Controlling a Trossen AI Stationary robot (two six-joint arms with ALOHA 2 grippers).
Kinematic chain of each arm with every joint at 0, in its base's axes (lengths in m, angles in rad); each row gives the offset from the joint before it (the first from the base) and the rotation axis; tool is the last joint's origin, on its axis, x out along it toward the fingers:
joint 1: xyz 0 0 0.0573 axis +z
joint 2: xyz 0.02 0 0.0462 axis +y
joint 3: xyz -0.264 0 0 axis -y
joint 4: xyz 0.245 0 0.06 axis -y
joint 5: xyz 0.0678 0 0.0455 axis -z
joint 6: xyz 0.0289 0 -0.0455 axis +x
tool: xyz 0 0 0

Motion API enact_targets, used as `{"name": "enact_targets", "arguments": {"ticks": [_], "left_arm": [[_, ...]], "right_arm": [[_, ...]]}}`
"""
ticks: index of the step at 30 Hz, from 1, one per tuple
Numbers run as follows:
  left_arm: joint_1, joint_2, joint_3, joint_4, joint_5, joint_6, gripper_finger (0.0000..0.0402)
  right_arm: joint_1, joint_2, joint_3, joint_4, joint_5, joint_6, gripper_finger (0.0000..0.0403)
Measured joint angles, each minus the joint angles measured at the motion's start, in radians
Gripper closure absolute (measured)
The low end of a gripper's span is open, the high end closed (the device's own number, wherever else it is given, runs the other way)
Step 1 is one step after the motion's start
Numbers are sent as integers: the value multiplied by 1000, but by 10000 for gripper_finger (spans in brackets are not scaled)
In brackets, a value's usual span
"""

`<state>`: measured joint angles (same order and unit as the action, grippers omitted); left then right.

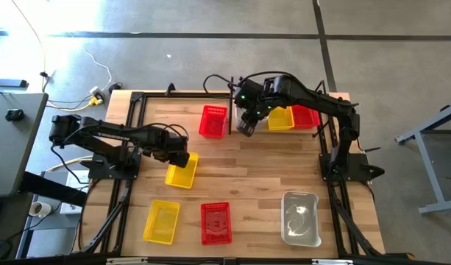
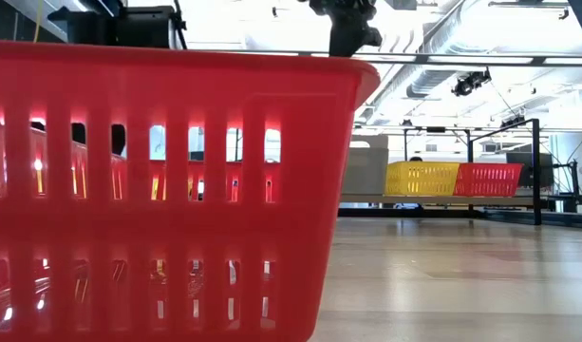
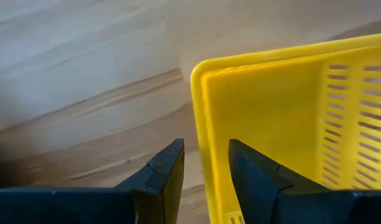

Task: Stack baskets on shelf by color
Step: Stack the top yellow bin on top of the yellow bin on the shelf

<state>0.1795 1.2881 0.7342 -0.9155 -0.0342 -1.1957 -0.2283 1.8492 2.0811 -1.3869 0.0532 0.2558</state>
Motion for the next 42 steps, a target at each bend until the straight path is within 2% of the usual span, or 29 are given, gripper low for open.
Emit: {"name": "enact_targets", "arguments": {"ticks": [11,20,25,32,42], "left_arm": [[10,0,-90,1,4,68,293],[1,0,-90,33,0,64,389],[-5,0,-83,67,27,-6,393],[-5,0,42,68,51,-91,399],[-5,0,327,64,-39,-129,401]], "right_arm": [[61,0,0,33,3,85,320],[161,0,-1,137,3,96,320],[227,1,-1,154,-2,13,320],[322,1,-1,162,-2,-118,320],[405,1,-1,259,6,-348,320]]}}
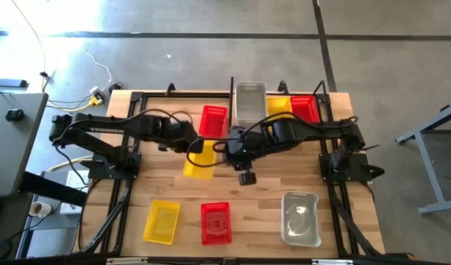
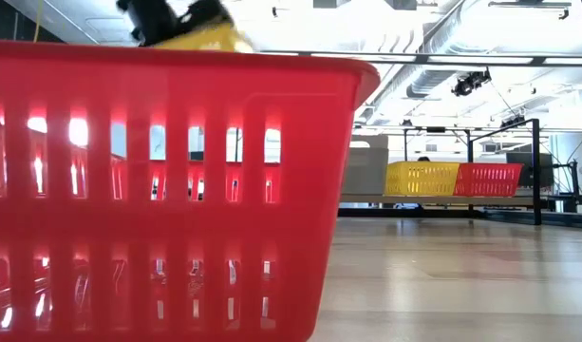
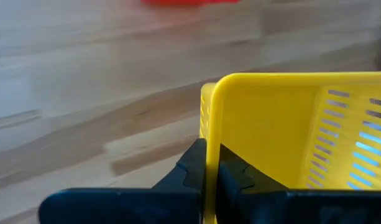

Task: Stack baskets on shelf by color
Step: Stack the top yellow bin on top of the yellow bin on the shelf

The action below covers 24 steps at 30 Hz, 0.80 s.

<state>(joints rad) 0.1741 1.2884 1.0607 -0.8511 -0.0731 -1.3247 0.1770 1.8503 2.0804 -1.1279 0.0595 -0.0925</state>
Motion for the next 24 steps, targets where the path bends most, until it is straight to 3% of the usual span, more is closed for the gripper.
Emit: {"name": "enact_targets", "arguments": {"ticks": [7,14,24], "left_arm": [[0,13,149,-23,-65,-9,401],[3,97,214,-29,-96,-8,401],[29,199,279,-21,-96,32,401]], "right_arm": [[17,0,0,80,9,-125,300],[13,10,0,176,10,-144,260],[19,95,0,108,45,-133,260]]}}
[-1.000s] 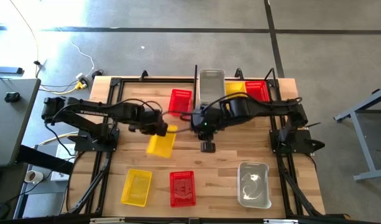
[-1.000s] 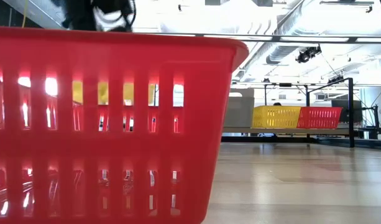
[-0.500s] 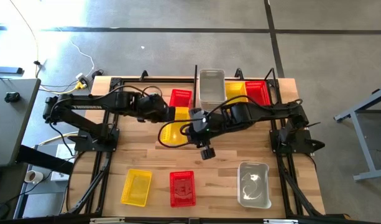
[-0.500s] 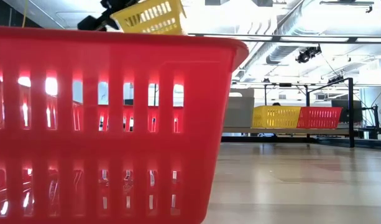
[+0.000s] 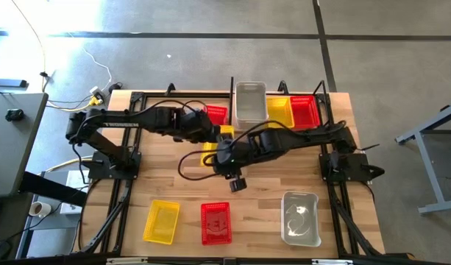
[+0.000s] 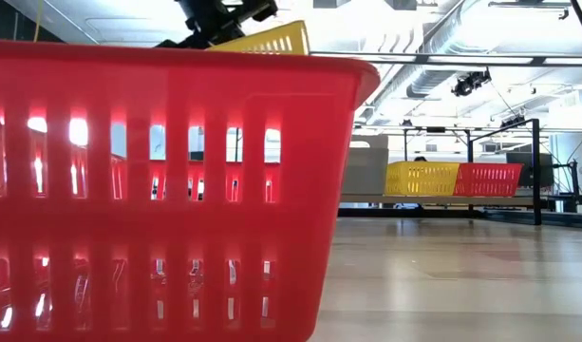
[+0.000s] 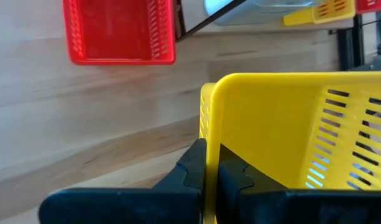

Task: Stack baskets on shelf by color
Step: Stack the top yellow bin on top of the yellow bin on the shelf

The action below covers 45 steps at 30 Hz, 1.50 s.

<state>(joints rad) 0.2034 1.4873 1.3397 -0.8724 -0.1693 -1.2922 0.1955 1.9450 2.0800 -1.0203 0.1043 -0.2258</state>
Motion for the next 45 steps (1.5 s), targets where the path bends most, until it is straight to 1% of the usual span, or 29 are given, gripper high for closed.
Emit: {"name": "enact_targets", "arguments": {"ticks": [5,8,15,20,28,33,35,38,42,43,45], "left_arm": [[0,6,6,2,0,5,401],[0,6,5,-2,-3,5,401],[1,8,3,-7,-8,21,401],[1,7,3,-1,-7,20,401],[1,7,3,12,-6,32,401],[1,4,6,103,24,54,401],[9,4,6,150,48,79,401],[13,4,6,153,49,93,401],[13,5,5,118,44,91,401],[13,5,5,115,40,90,400],[13,5,5,119,32,90,395]], "right_arm": [[-1,44,0,-45,9,27,261],[-1,70,0,-62,64,35,261],[-1,97,1,-108,132,84,264],[-15,98,1,-110,121,138,286],[-24,98,1,-138,92,144,326],[-25,102,-1,-155,69,163,338],[-23,101,-1,-163,77,168,338],[-24,101,-1,-177,116,177,345],[-24,101,-1,-208,138,182,389],[-24,101,-1,-210,148,184,395],[-23,101,-1,-212,174,196,393]]}}
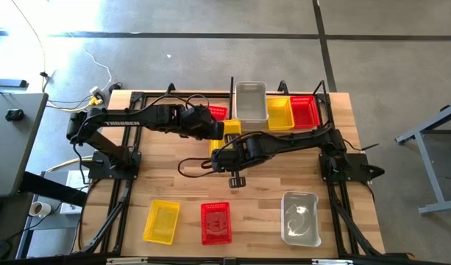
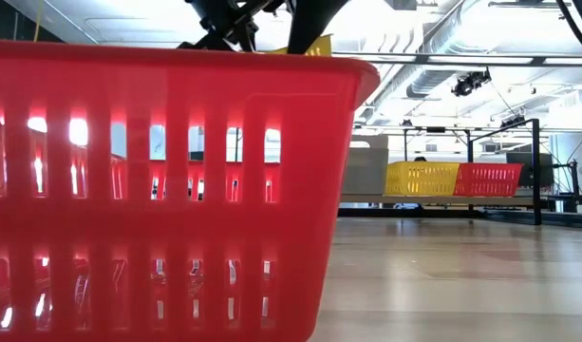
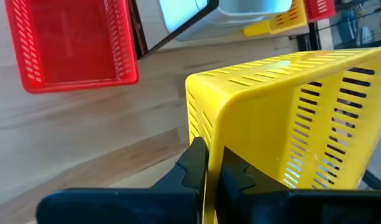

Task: Stack baskets on shelf by color
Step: Stack the top yellow bin on top of the yellow bin on the shelf

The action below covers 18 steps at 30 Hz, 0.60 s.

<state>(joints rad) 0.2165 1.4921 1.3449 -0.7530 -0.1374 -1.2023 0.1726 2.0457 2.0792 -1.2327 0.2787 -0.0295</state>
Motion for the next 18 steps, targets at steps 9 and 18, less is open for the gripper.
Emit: {"name": "enact_targets", "arguments": {"ticks": [9,18], "left_arm": [[-1,0,0,2,25,86,341],[71,0,0,4,120,243,275]], "right_arm": [[3,0,0,-15,11,48,401],[-1,-9,0,-40,-36,157,403]]}}
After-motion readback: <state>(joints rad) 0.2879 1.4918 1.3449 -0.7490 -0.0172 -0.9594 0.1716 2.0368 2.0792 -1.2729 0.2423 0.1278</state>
